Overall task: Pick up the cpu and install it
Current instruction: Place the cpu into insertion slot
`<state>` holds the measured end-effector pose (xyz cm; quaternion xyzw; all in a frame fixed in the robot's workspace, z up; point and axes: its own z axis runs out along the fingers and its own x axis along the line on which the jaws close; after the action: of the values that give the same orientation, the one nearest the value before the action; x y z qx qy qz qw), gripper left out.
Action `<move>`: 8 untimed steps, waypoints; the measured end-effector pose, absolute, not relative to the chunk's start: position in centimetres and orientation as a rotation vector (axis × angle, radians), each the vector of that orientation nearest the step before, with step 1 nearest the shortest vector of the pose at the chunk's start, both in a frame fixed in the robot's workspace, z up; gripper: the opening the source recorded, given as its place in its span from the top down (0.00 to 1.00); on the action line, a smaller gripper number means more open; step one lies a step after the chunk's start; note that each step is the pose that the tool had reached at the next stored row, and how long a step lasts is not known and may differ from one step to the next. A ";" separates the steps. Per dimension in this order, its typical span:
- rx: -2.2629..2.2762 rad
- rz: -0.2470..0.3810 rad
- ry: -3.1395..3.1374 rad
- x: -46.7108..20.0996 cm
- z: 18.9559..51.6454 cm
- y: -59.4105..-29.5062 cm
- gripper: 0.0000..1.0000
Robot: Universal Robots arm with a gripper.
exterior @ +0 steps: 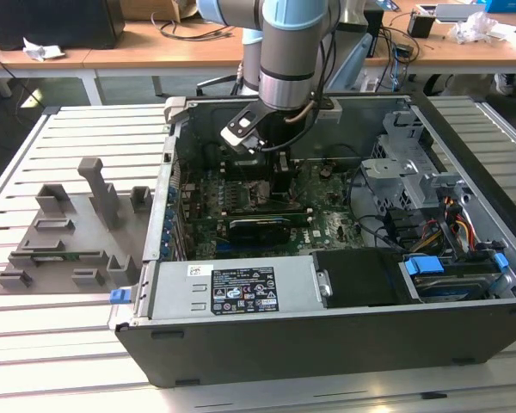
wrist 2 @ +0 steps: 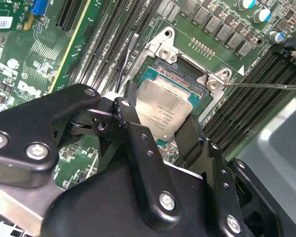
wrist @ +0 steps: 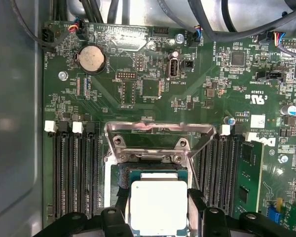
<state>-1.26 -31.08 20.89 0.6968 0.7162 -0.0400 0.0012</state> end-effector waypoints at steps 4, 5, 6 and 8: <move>2.187 -0.126 2.248 -1.3 20.8 -31.1 0.45; 2.187 -0.125 2.248 -1.3 20.8 -31.1 0.45; 2.187 -0.125 2.248 -1.2 20.8 -31.1 0.45; 2.187 -0.125 2.248 -1.3 20.6 -30.9 0.45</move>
<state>-1.25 -30.93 20.63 0.6968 0.7162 -0.0398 0.0012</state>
